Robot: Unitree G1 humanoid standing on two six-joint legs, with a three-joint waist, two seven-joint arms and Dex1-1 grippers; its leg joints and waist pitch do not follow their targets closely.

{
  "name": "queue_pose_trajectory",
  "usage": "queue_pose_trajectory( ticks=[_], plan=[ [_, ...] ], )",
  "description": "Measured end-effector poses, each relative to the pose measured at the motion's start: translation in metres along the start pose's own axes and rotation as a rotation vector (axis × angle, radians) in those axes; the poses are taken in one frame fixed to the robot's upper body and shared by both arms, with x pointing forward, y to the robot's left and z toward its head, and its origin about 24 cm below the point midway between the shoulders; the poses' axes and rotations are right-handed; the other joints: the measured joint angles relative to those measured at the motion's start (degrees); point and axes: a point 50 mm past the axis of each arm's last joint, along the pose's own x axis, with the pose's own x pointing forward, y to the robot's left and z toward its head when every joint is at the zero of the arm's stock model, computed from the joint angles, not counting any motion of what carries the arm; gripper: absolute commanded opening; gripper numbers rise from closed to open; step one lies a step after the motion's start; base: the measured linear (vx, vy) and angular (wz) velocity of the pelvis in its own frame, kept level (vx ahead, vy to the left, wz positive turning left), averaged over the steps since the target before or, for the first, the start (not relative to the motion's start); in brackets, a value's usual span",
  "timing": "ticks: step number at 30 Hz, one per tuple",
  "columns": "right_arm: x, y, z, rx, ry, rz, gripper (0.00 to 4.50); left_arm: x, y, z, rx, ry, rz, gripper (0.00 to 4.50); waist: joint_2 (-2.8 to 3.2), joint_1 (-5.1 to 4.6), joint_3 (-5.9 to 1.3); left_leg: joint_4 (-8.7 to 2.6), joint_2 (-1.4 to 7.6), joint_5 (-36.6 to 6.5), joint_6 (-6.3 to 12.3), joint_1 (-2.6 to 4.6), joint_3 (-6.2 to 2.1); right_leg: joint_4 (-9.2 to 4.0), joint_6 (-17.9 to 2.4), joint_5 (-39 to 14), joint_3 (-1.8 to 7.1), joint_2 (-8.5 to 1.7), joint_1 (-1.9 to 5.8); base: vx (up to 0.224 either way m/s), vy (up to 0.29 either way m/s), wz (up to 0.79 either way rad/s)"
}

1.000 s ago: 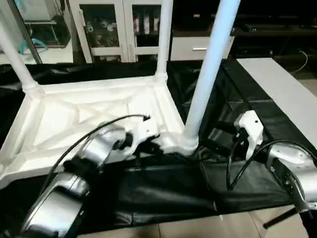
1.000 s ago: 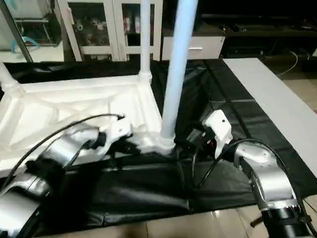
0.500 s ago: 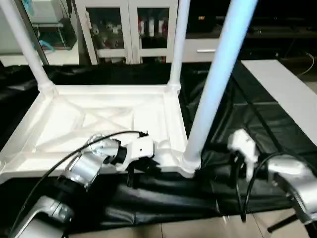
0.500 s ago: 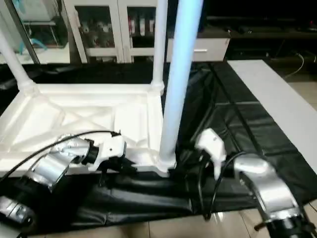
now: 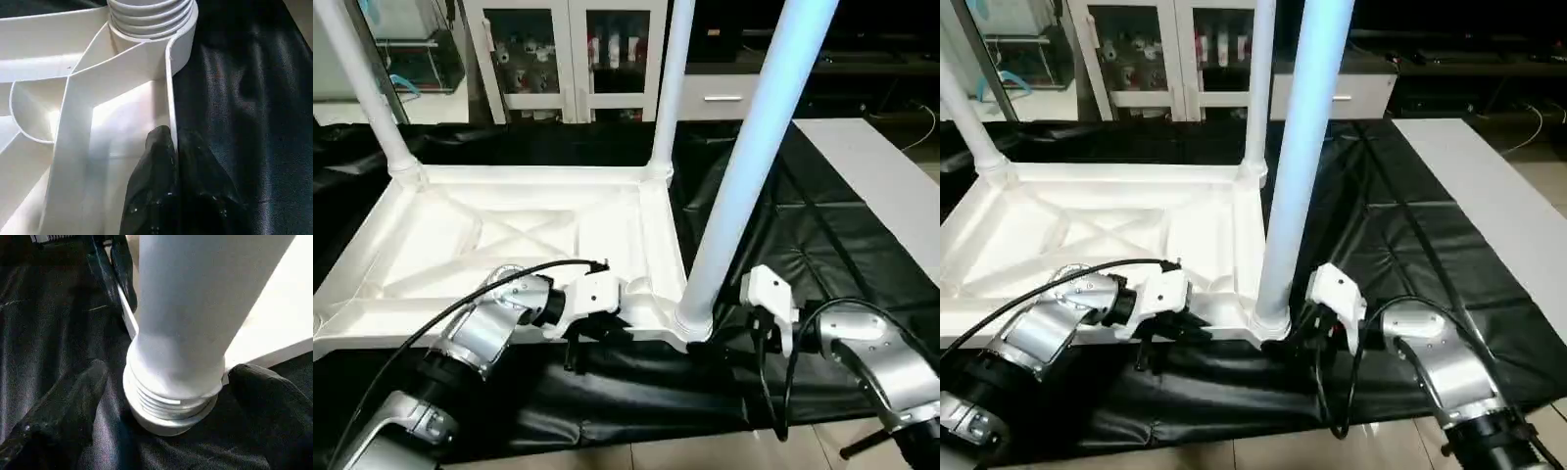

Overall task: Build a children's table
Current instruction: Rotate leg to tighten

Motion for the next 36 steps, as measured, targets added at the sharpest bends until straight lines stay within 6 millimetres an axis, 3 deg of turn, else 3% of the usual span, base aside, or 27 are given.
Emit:
queue_pose_trajectory(
  ticks=[7, 8, 27, 36],
  plan=[
    [0.0060, -0.0016, 0.0053, 0.015, -0.060, 0.019, 4.45, 0.0003, -0.0001, 0.0003, 0.000, -0.001, -0.002, 0.00, -0.02, 0.09, -0.01, 0.00, 0.00, 0.0, 0.00, 0.00, 0.01, 0.00, 0.0, 0.0, 0.00, 0.00, 0.00, 0.000, 0.000, 0.00],
    [0.0061, -0.0016, 0.0054, 0.013, -0.064, 0.020, 4.19, 0.0003, -0.0001, 0.0002, 0.000, -0.001, -0.001, 0.00, -0.03, 0.07, -0.01, 0.00, 0.00, 0.0, 0.00, 0.00, 0.01, 0.00, 0.0, 0.0, 0.00, 0.00, 0.00, 0.000, 0.000, 0.00],
    [0.0054, -0.0048, 0.0021, 0.025, -0.066, 0.037, 2.74, 0.0000, -0.0001, -0.0002, -0.008, 0.001, -0.004, 0.00, -0.08, 0.07, -0.05, 0.00, 0.00, 0.0, 0.00, 0.02, 0.01, 0.01, 0.0, 0.0, -0.01, 0.00, 0.02, 0.000, 0.000, 0.00],
    [0.0064, -0.0057, 0.0019, 0.036, -0.079, 0.045, 2.54, -0.0011, 0.0001, -0.0011, -0.020, 0.000, -0.005, 0.00, -0.09, -0.09, -0.07, -0.01, 0.00, 0.0, 0.00, 0.05, 0.01, 0.02, 0.0, 0.0, 0.00, 0.00, 0.03, 0.000, 0.000, 0.00]
  ],
)
